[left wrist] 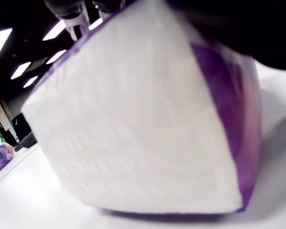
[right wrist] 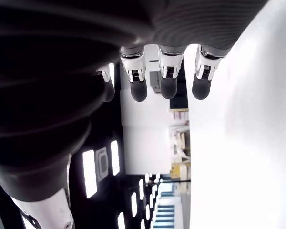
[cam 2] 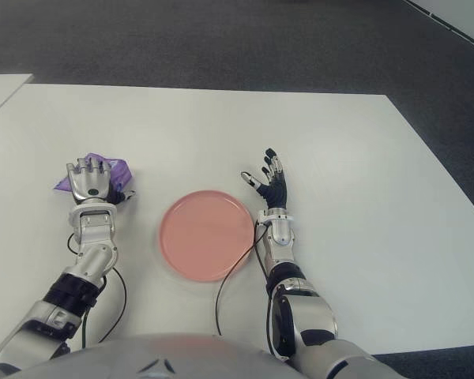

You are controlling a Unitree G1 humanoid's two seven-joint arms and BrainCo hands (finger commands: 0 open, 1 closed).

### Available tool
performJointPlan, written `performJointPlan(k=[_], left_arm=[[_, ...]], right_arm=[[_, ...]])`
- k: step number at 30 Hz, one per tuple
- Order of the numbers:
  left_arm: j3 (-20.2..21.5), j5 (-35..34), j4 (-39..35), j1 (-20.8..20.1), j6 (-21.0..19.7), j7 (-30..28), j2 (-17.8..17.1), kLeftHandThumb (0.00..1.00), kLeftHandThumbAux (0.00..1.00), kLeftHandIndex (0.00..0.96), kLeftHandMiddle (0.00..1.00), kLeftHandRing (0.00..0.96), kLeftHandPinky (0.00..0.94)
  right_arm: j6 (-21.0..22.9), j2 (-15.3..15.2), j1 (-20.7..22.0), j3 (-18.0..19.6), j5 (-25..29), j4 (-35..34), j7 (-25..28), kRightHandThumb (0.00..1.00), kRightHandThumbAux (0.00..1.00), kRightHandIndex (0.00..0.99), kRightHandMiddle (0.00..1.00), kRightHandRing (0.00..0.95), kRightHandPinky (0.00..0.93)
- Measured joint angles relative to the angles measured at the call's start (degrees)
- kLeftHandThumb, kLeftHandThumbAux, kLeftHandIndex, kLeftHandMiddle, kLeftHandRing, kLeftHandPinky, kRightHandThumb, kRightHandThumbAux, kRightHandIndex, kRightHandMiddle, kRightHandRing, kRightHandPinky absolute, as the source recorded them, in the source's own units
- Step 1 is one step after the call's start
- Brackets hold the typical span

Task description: Put the tissue paper into the plate.

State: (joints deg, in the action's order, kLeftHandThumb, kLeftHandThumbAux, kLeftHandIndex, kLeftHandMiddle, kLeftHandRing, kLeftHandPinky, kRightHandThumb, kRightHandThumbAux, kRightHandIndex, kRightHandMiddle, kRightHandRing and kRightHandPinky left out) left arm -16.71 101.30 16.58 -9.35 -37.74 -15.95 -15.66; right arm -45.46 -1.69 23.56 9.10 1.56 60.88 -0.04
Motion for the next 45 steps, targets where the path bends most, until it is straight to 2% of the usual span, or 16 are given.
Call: performJointPlan(k=[18,27,31,33,34,36,38,39,41,42,43,44,45], left_arm=[[-4.5,-2.6,3.8,-2.4,-9.2,0.7,2.3,0.0,0.176,0.0,0.0,0.0,0.0],[-4.9,-5.4,3.0,-2.6,-10.6,0.8,2.3,0.0,0.205,0.0,0.0,0.0,0.0],[-4.8,-7.6,3.7,-2.8,-10.9,2.7,2.5,0.0,0.208,0.0,0.0,0.0,0.003],[-4.9,-8.6,5.1,-3.1,-11.2,4.6,2.8,0.0,0.215,0.0,0.0,0.05,0.137],[-4.9,-9.1,5.9,-3.3,-11.5,5.6,2.9,0.0,0.229,0.0,0.046,0.148,0.28],[-4.9,-9.6,7.2,-3.6,-12.3,7.9,3.1,0.0,0.241,0.0,0.087,0.235,0.406],[-5.1,-10.1,8.0,-3.8,-12.9,9.8,3.5,0.0,0.263,0.0,0.15,0.304,0.474],[-5.1,-10.3,8.4,-3.9,-13.2,10.8,3.5,0.028,0.326,0.039,0.223,0.367,0.523],[-5.4,-11.0,8.7,-4.0,-13.2,12.7,3.3,0.072,0.4,0.083,0.308,0.434,0.573],[-5.4,-11.5,8.8,-4.1,-13.1,13.5,3.2,0.142,0.473,0.147,0.413,0.515,0.635],[-5.3,-12.7,9.3,-4.3,-12.3,15.1,2.9,0.168,0.499,0.17,0.45,0.544,0.657],[-5.1,-13.9,9.7,-4.6,-11.3,16.5,2.6,0.36,0.573,0.263,0.562,0.637,0.732],[-4.4,-15.4,10.4,-5.1,-9.9,18.7,2.3,0.483,0.621,0.322,0.635,0.696,0.782]], right_arm=[[0.0,-0.8,0.0,0.9,0.7,0.0,1.4,0.08,0.783,0.006,0.0,0.0,0.018],[0.3,-1.2,0.2,1.2,0.9,0.3,2.2,0.08,0.783,0.006,0.0,0.0,0.018],[0.5,-1.4,0.3,1.3,1.0,0.4,2.6,0.08,0.783,0.006,0.0,0.0,0.018],[0.6,-1.5,0.3,1.4,1.0,0.5,2.7,0.08,0.783,0.006,0.0,0.0,0.018],[0.6,-1.6,0.4,1.5,1.1,0.5,2.8,0.08,0.783,0.006,0.0,0.0,0.018],[0.6,-1.7,0.4,1.6,1.1,0.6,2.9,0.08,0.783,0.006,0.0,0.0,0.018],[0.6,-1.8,0.5,1.7,1.2,0.6,3.0,0.08,0.783,0.006,0.0,0.0,0.018],[0.7,-1.8,0.5,1.8,1.2,0.7,3.0,0.08,0.783,0.006,0.0,0.0,0.018],[0.7,-1.9,0.6,2.0,1.2,0.8,3.1,0.08,0.783,0.006,0.0,0.0,0.018],[0.7,-1.9,0.6,2.1,1.3,0.8,3.1,0.08,0.783,0.006,0.0,0.0,0.018],[0.7,-1.9,0.6,2.2,1.3,0.9,3.2,0.08,0.783,0.006,0.0,0.0,0.018],[0.7,-2.0,0.7,2.2,1.3,0.9,3.2,0.08,0.783,0.006,0.0,0.0,0.018],[0.7,-2.0,0.8,2.3,1.3,0.9,3.2,0.08,0.783,0.006,0.0,0.0,0.018]])
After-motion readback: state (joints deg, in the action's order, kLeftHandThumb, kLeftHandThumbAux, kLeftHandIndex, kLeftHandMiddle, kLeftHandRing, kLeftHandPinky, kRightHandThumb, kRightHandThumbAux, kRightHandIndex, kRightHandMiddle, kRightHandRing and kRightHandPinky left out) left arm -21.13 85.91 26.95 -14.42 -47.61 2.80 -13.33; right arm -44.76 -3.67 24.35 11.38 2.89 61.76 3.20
